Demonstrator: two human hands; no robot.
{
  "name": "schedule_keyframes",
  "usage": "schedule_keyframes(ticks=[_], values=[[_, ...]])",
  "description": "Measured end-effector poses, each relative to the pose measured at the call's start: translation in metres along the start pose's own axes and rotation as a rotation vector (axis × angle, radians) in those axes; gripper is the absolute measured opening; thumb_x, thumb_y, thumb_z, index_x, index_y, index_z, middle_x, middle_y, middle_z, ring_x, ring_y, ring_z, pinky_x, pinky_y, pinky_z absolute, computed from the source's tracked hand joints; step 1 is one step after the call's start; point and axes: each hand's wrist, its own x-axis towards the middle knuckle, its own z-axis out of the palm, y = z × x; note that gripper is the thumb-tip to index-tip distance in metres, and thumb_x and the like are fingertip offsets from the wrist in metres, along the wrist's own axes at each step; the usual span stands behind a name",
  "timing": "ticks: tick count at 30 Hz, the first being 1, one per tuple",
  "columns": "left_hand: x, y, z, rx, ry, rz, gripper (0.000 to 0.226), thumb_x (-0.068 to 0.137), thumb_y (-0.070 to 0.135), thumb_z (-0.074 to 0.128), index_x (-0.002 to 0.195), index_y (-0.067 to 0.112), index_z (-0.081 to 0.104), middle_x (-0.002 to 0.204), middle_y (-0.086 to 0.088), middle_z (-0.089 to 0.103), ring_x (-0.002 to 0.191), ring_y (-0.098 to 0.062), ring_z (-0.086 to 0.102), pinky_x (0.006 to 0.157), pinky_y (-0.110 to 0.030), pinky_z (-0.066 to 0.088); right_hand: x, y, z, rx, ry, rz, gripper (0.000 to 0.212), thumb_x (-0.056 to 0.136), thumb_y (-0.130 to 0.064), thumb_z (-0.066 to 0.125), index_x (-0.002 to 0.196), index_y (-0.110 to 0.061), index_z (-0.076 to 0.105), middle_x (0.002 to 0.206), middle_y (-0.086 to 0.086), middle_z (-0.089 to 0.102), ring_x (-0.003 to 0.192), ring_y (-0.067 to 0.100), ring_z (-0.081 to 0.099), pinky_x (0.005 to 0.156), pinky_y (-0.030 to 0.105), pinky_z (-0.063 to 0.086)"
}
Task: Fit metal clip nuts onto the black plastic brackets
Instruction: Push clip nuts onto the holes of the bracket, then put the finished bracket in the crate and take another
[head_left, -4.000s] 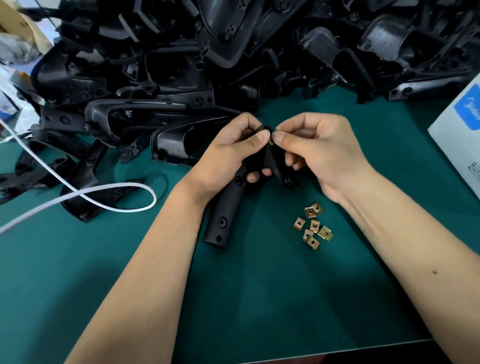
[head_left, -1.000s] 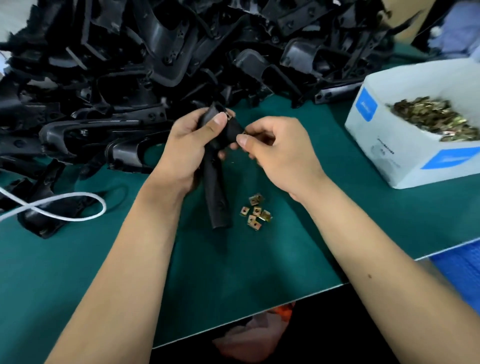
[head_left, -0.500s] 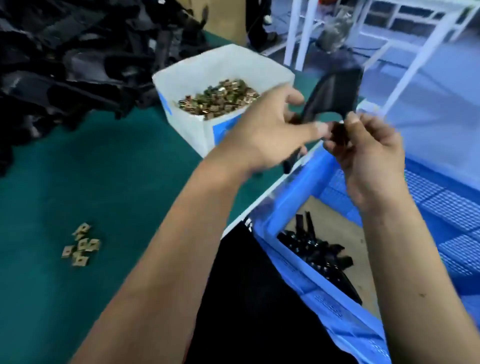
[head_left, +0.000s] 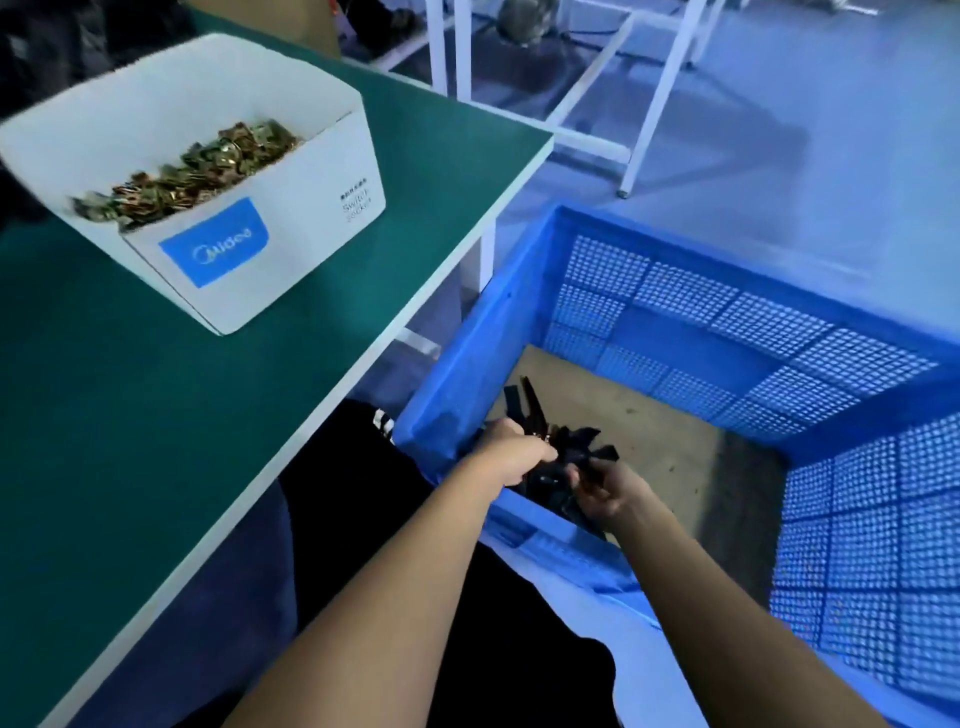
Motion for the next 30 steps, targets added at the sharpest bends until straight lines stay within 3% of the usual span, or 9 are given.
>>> schedule_keyframes(ticks=[3, 6, 8, 12, 16, 19, 23, 27, 30], values=[[0.004, -0.004, 0.002, 0.185, 0.067, 0.030, 0.061, 0.086, 0.031, 0.078, 0.138, 0.009, 0.054, 0.140, -0.010, 0.055, 0.129, -0.029, 0.055, 0.105, -0.036, 0.048, 0.004, 0.010, 0.000, -0.082, 0.005, -0.009, 0.014, 0.109, -0.016, 0.049, 0.105, -0.005, 0.055, 0.091, 0.018, 0.061, 0.066, 0.028, 0.069, 0.052, 0.034, 0.054], [0.003, 0.002, -0.004, 0.269, 0.125, 0.102, 0.038, 0.084, 0.035, 0.075, 0.115, 0.018, 0.062, 0.109, 0.003, 0.061, 0.108, -0.024, 0.059, 0.084, -0.031, 0.046, 0.006, 0.009, 0.010, -0.073, 0.024, -0.004, 0.034, 0.109, -0.014, 0.050, 0.137, 0.005, 0.050, 0.127, 0.024, 0.063, 0.100, 0.032, 0.070, 0.066, 0.033, 0.061], [-0.003, 0.013, -0.009, 0.276, 0.155, 0.189, 0.017, 0.083, 0.033, 0.073, 0.093, 0.024, 0.062, 0.094, 0.008, 0.063, 0.097, -0.020, 0.062, 0.076, -0.029, 0.049, -0.003, 0.005, 0.023, -0.092, 0.028, -0.047, 0.037, 0.109, -0.014, 0.047, 0.141, 0.006, 0.047, 0.135, 0.025, 0.059, 0.092, 0.034, 0.066, 0.076, 0.038, 0.058], [-0.030, 0.047, -0.020, 0.280, 0.186, 0.435, 0.033, 0.089, 0.030, 0.074, 0.119, 0.021, 0.068, 0.116, 0.004, 0.071, 0.111, -0.018, 0.066, 0.099, -0.034, 0.053, -0.048, -0.006, 0.064, -0.152, -0.048, -0.242, 0.011, 0.103, -0.004, 0.044, 0.100, -0.004, 0.055, 0.091, 0.016, 0.062, 0.065, 0.024, 0.059, 0.054, 0.029, 0.052], [-0.080, 0.078, -0.038, 0.242, 0.230, 0.762, 0.019, 0.091, 0.015, 0.072, 0.110, 0.017, 0.072, 0.105, 0.005, 0.074, 0.099, -0.011, 0.069, 0.096, -0.033, 0.055, -0.117, -0.025, 0.111, -0.195, -0.007, -0.682, 0.021, 0.094, 0.006, 0.051, 0.079, -0.009, 0.051, 0.072, 0.009, 0.054, 0.061, 0.020, 0.052, 0.051, 0.029, 0.045], [-0.130, 0.084, -0.073, 0.075, 0.441, 1.068, 0.014, 0.087, 0.005, 0.072, 0.098, 0.012, 0.074, 0.089, 0.007, 0.073, 0.070, 0.006, 0.060, 0.075, -0.018, 0.053, -0.186, -0.016, 0.151, -0.262, -0.157, -1.104, 0.024, 0.089, 0.002, 0.055, 0.074, -0.016, 0.056, 0.076, 0.010, 0.062, 0.073, 0.023, 0.059, 0.067, 0.037, 0.052], [-0.196, 0.049, -0.145, -0.247, 0.706, 1.277, 0.009, 0.089, 0.001, 0.067, 0.086, 0.010, 0.069, 0.074, 0.007, 0.067, 0.064, -0.002, 0.059, 0.062, -0.019, 0.048, -0.268, 0.059, 0.198, -0.448, -0.448, -1.606, 0.022, 0.089, -0.008, 0.058, 0.086, -0.030, 0.063, 0.082, 0.000, 0.066, 0.076, 0.015, 0.062, 0.072, 0.037, 0.054], [-0.250, -0.024, -0.233, -0.270, 1.283, 1.145, 0.014, 0.090, 0.011, 0.063, 0.076, 0.011, 0.066, 0.066, 0.007, 0.062, 0.060, -0.009, 0.056, 0.059, -0.028, 0.046, -0.311, 0.174, 0.230, -0.994, -0.900, -1.622, 0.007, 0.095, -0.017, 0.059, 0.101, -0.020, 0.061, 0.081, 0.004, 0.070, 0.075, 0.026, 0.069, 0.065, 0.044, 0.052], [-0.284, -0.088, -0.288, -0.248, 1.659, 0.814, 0.015, 0.092, 0.017, 0.063, 0.080, 0.011, 0.068, 0.068, 0.006, 0.065, 0.063, -0.014, 0.060, 0.068, -0.037, 0.052, -0.314, 0.255, 0.240, -1.776, -0.783, -1.897, 0.041, 0.094, -0.052, 0.044, 0.121, -0.021, 0.042, 0.092, 0.010, 0.064, 0.078, 0.041, 0.066, 0.052, 0.038, 0.034]])
